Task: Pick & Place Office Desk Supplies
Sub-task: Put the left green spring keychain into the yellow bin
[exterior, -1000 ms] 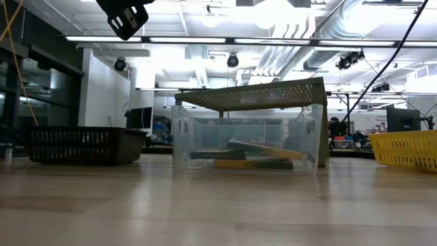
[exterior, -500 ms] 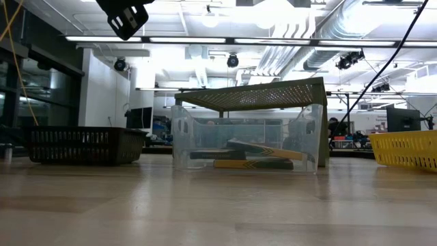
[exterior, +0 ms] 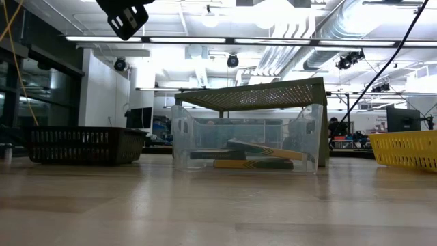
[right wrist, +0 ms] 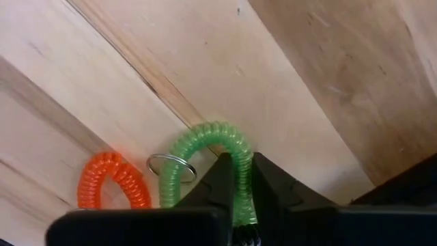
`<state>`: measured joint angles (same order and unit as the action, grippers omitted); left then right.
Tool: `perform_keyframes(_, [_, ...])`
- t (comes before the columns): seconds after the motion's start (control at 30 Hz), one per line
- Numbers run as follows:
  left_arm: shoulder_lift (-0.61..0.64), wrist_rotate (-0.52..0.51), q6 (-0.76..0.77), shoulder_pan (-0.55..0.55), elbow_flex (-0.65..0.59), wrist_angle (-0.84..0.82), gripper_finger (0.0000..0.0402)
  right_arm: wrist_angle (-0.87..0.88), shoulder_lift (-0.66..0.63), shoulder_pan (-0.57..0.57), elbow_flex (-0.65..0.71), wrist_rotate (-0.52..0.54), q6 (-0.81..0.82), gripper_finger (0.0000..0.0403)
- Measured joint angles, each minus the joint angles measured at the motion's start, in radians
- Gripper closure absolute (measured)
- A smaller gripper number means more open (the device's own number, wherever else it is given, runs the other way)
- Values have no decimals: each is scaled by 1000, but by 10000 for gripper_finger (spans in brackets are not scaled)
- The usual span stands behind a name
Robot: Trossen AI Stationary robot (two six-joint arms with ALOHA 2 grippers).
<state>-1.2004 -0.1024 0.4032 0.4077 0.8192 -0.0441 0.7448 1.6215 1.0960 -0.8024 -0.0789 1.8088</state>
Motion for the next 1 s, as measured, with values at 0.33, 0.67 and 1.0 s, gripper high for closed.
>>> perform_keyframes(0.33, [0, 0, 0, 0, 0, 0, 324, 61, -114, -51, 5, 50, -7, 381])
perform_keyframes(0.67, [0, 0, 0, 0, 0, 0, 324, 140, -272, -181, 3, 149, -84, 380])
perform_keyframes(1.0, [0, 0, 0, 0, 0, 0, 324, 244, -405, -373, 2, 229, -256, 380])
